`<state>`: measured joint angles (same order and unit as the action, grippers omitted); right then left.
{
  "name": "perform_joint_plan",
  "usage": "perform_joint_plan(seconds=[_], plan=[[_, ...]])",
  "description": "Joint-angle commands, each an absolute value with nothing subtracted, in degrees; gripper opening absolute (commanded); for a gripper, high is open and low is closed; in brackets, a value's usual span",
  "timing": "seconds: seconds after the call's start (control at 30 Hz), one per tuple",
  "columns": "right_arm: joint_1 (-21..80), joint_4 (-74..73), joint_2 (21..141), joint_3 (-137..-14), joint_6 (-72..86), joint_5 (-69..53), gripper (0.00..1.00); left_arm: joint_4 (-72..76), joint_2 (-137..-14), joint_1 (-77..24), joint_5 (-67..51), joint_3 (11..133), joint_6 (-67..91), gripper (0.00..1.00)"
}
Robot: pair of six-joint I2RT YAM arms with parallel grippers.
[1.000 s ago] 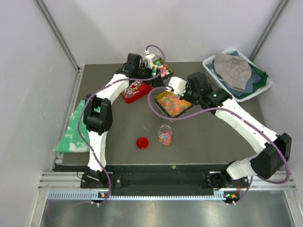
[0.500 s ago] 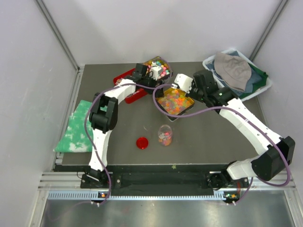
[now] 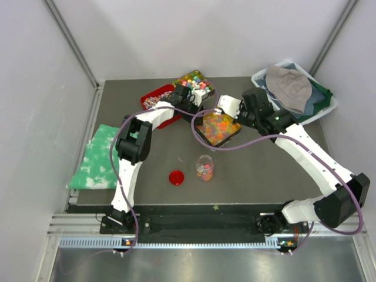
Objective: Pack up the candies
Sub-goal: Scoop the fake candies from the storage box.
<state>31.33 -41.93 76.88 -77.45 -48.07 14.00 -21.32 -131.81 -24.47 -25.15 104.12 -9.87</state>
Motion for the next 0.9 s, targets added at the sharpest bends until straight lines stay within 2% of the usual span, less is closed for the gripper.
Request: perform_joint_plan(seconds=[0.0,0.1,0.33,0.63,0.87], plan=[[30.67,-41.92,75.23,-77.96,-51.06,14.85,0.0,-21.44,-131.4,-24.52,-23.64,106.78,-10.99,0.63],[30.67,-41.92,75.58,-76.82,-52.38,15.03,0.0,-21.53,-131.05,-24.52,-23.55,107.66,-10.55,0.57],[30.67,-41.31,77.78,-75.41,-56.68,17.31,0.0,-22.58,-130.43,-24.7,-22.5,109.07,-11.07,0.35],[31.29,-37.97,80.33,-74.45,-67.48,22.32,0.0,-23.91,-131.75,-26.72,-19.96,108.98,-13.97,0.24],[32.17,-34.28,81.82,-70.58,-76.2,24.17,0.0,-24.87,-132.45,-27.51,-17.41,113.01,-15.73,0.07]])
